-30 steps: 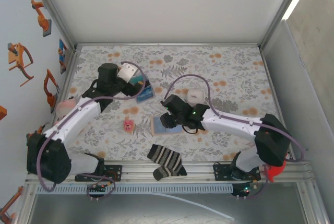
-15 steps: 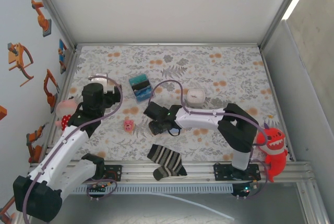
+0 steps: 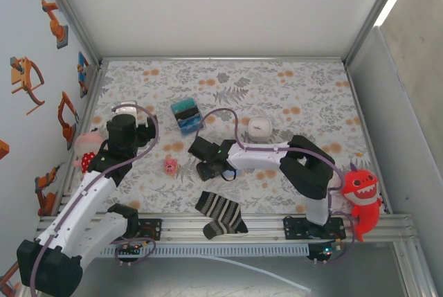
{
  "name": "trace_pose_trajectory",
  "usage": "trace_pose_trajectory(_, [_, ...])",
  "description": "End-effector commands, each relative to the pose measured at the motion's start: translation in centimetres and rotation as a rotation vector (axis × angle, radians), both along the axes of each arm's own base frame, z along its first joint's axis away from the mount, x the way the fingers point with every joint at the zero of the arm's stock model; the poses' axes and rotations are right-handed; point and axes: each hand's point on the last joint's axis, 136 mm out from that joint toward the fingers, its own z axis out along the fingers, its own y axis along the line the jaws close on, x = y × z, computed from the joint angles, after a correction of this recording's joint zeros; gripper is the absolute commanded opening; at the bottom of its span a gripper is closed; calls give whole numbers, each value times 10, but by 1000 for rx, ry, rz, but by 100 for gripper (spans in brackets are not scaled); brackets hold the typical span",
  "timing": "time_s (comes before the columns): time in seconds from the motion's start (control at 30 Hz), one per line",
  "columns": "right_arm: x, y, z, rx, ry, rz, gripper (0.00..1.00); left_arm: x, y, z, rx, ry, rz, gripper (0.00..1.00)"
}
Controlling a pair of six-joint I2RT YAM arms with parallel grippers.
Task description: Take the credit cards out of the card holder
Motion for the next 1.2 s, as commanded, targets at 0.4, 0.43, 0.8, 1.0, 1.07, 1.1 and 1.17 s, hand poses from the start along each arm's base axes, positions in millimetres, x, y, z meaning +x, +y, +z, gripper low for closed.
trace_pose_trajectory(0.4, [-12, -23, -32, -84, 74, -40, 43, -3, -3, 17, -48, -20, -12, 97])
trace_pose_trajectory(0.43, [-11, -25, -33, -87, 75, -45, 40, -4, -3, 20, -52, -26, -13, 97])
trace_pose_trajectory(0.8, [1, -32, -13, -65, 17, -49, 15, -11, -13, 42, -54, -77, -67, 97])
trace_pose_trajectory(1.0, [8, -40, 7, -62, -50, -69, 21, -13, -24, 51, -51, -95, -100, 97])
trace_pose_trajectory(1.07, [9, -45, 10, -68, -65, -80, 22, -13, -28, 53, -55, -98, -109, 97])
trace_pose_trajectory(1.1, [10, -48, 11, -71, -74, -86, 23, -13, -29, 54, -58, -100, -114, 97])
trace_pose_trajectory(1.17, [12, -55, 13, -75, -83, -108, 24, -13, -31, 55, -62, -101, -118, 97])
